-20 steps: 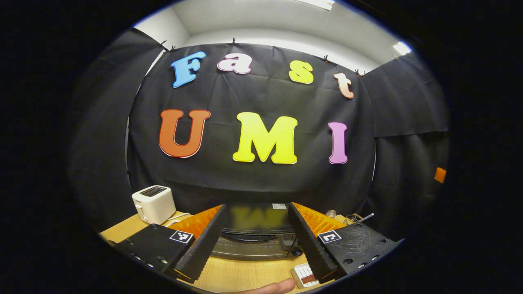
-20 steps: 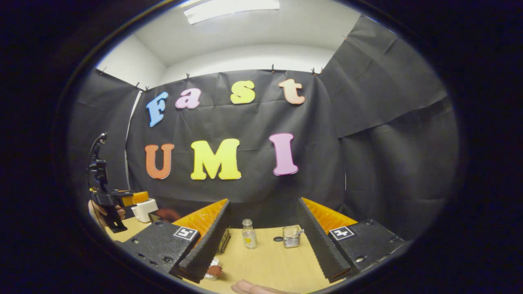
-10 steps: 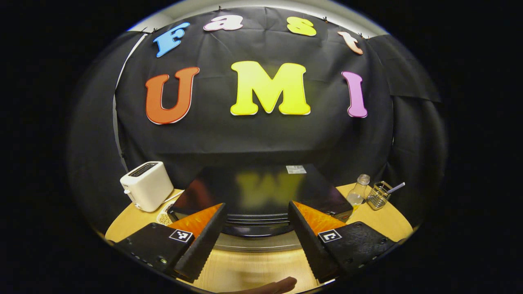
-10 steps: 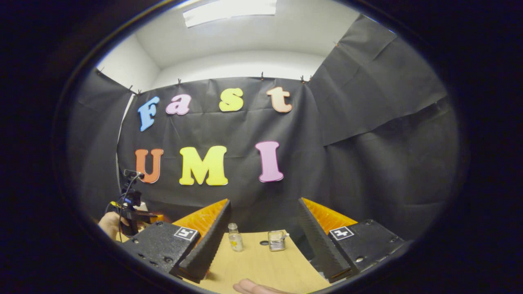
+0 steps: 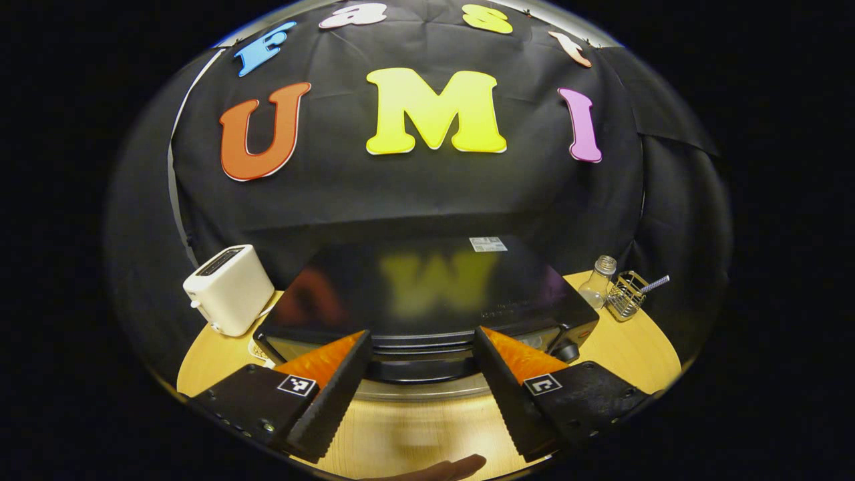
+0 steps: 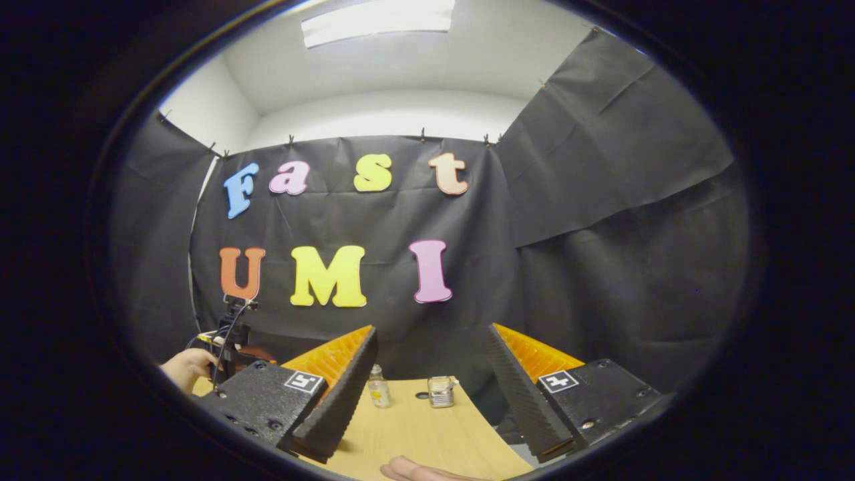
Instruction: Open the electric oven with the left hand, put the food in, and close the electric oven.
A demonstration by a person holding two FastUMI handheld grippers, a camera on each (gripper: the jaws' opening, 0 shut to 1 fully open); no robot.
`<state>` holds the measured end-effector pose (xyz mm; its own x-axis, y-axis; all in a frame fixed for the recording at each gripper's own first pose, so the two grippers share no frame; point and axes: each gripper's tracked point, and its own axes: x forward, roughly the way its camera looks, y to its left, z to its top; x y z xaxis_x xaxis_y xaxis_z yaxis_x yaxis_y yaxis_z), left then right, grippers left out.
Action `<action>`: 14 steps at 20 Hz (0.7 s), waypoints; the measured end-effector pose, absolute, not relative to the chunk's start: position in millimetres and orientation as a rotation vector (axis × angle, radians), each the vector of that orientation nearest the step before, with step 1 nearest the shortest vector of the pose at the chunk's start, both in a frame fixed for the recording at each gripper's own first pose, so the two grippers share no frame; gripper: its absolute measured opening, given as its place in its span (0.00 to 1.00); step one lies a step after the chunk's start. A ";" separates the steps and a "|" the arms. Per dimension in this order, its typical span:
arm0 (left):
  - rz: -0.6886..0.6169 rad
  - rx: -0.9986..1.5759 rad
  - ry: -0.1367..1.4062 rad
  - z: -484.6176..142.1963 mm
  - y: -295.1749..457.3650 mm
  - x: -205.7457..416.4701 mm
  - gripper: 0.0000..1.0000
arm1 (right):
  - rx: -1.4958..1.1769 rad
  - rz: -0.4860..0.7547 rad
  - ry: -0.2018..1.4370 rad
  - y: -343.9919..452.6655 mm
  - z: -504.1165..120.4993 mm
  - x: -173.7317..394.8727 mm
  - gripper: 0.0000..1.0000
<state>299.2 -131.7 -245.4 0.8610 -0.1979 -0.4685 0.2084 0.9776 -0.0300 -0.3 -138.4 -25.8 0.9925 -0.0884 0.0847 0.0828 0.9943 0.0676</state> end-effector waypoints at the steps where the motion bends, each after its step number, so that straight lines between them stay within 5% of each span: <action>1: -0.216 0.019 0.490 -245.3 -131.3 295.4 0.96 | 0.060 -0.089 -0.093 -136.8 -23.8 -10.7 1.00; 9: -0.215 0.022 0.458 -252.1 -125.4 254.3 0.97 | -0.016 -0.138 -0.170 -130.3 5.0 -84.0 0.99; 14: -0.207 0.026 0.478 -267.0 -120.9 219.4 0.97 | 0.001 -0.047 -0.125 -101.6 -1.7 -109.0 0.99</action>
